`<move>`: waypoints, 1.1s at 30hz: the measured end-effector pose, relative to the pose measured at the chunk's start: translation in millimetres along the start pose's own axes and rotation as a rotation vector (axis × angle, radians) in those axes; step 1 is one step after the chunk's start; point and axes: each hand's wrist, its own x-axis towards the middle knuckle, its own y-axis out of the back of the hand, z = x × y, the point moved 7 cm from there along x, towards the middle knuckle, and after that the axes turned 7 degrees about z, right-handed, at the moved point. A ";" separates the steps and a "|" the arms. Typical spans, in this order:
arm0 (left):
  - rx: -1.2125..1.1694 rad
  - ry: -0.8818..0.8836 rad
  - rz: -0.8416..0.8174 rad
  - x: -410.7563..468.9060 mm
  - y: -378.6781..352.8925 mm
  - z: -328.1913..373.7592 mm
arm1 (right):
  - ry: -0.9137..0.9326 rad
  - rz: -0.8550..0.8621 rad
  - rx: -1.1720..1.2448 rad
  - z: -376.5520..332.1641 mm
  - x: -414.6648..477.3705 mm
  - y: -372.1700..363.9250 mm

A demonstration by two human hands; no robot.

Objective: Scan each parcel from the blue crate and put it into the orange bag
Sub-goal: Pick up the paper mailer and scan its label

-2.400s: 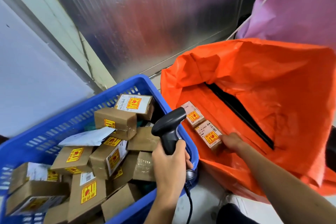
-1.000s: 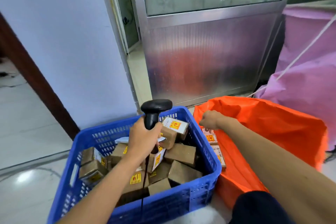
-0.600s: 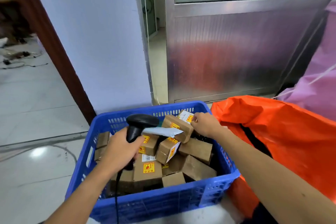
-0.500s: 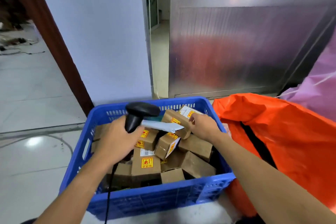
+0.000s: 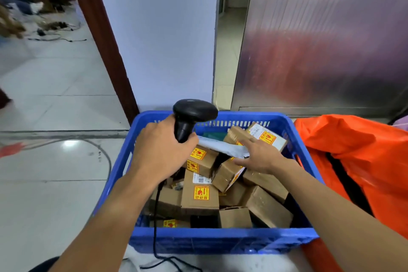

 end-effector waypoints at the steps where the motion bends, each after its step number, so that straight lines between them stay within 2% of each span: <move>1: 0.016 0.004 -0.003 -0.1 0.4 0.4 | 0.025 -0.002 -0.029 -4.0 1.4 -2.8; 6: 0.021 0.006 0.011 1.3 2.5 2.5 | 0.096 0.131 -0.111 -21.2 12.3 -1.7; 10: 0.035 0.003 0.002 -1.6 1.4 2.9 | 0.096 0.074 -0.320 -27.0 12.5 -10.7; 13: 0.024 0.019 0.000 -2.7 2.2 3.0 | 0.034 0.138 -0.374 -27.6 11.0 -1.3; 18: -0.062 0.081 0.015 -4.2 6.9 0.7 | -0.100 0.334 -0.003 -20.9 3.0 48.9; 23: -0.494 0.359 -0.035 -2.3 -2.2 -17.1 | -0.175 0.386 0.553 -1.4 -13.1 76.7; 27: -0.800 0.598 -0.094 -8.3 -13.7 -29.3 | -0.210 0.332 0.941 1.7 -38.9 86.5; 30: -0.970 0.686 -0.154 -14.8 -20.0 -29.0 | -0.237 0.242 1.146 -0.6 -57.7 88.1; 33: -1.031 0.741 -0.193 -18.8 -26.5 -29.0 | -0.210 0.156 1.335 -9.8 -74.7 96.1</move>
